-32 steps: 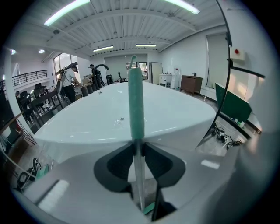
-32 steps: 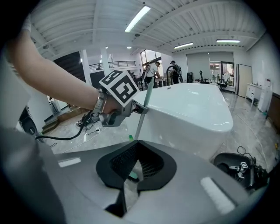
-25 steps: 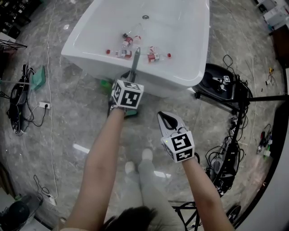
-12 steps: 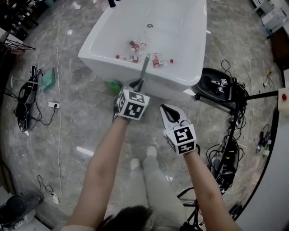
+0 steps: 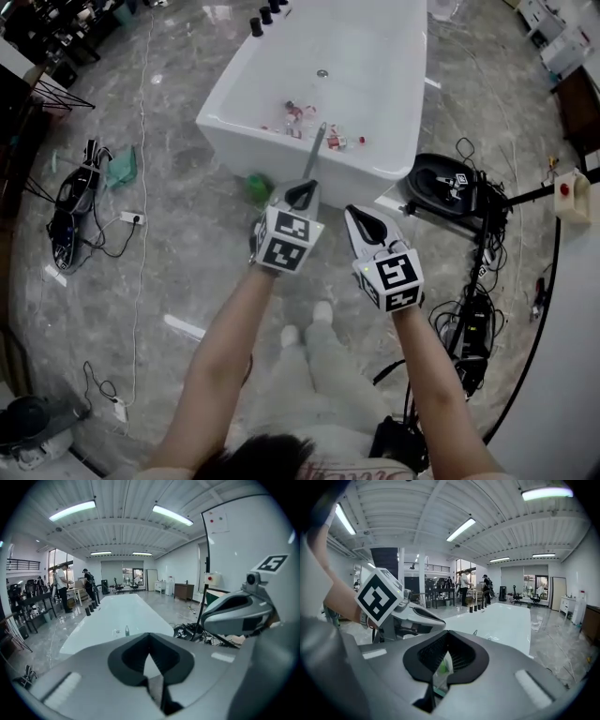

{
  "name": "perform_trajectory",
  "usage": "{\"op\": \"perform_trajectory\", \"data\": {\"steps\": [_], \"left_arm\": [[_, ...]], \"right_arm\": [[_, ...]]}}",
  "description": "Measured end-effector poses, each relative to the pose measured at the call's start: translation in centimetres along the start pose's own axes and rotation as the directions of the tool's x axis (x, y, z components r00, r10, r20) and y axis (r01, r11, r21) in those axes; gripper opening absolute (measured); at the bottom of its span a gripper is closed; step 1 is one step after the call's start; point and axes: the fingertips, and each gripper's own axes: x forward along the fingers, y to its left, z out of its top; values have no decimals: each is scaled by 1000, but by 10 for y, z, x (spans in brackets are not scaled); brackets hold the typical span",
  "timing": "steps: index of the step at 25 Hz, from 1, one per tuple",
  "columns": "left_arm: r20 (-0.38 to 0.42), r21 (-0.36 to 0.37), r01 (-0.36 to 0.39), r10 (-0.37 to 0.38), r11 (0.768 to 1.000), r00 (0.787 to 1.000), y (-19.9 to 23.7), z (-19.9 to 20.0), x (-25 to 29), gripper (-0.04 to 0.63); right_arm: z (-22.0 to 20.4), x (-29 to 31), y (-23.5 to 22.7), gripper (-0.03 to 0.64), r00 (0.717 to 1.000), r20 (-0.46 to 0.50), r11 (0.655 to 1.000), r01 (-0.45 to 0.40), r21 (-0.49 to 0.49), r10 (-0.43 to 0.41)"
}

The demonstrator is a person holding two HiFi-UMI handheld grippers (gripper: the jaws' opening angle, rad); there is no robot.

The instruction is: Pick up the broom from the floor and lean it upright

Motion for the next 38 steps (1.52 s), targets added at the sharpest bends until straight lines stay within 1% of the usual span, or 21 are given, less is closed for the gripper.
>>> {"op": "perform_trajectory", "data": {"steps": [4, 7, 9, 12, 14, 17, 19, 25, 31, 35, 38], "left_arm": [[88, 7, 4, -4, 1000, 996, -16, 42, -40, 0], [158, 14, 9, -11, 1000, 987, -26, 72, -67, 0], [199, 7, 15, -17, 1000, 980, -29, 87, -87, 0], [254, -36, 24, -14, 999, 967, -34, 102, -121, 0], [284, -48, 24, -9, 999, 959, -38, 109, -139, 0], [302, -45, 42, -26, 998, 953, -45, 116, -156, 0], [327, -27, 52, -40, 998, 944, -48, 127, -166, 0], [417, 41, 29, -43, 999, 908, -55, 161, -194, 0], [464, 59, 27, -52, 998, 885, -63, 175, -206, 0], [478, 70, 15, -46, 997, 877, -62, 176, -213, 0], [484, 56, 8, -34, 998, 875, -59, 174, -218, 0]], "right_arm": [[34, -23, 14, 2, 998, 61, 1000, 2, -31, 0], [62, -42, 20, 2, 995, 99, 997, 10, -79, -2], [81, -54, 24, 2, 992, 125, 996, 19, -89, -7], [107, -73, 32, 2, 986, 164, 996, 23, -82, -9], [121, -85, 39, 2, 982, 186, 995, 25, -95, -7], [143, -99, 50, 2, 971, 239, 991, 40, -127, -8], [155, -106, 54, 0, 963, 268, 990, 56, -129, -20], [165, -112, 60, 0, 957, 290, 991, 58, -124, -20], [175, -117, 72, 0, 952, 305, 985, 43, -164, 9], [180, -119, 77, 0, 951, 309, 985, 45, -168, 9], [184, -118, 82, 0, 949, 315, 984, 40, -175, 17]]}}
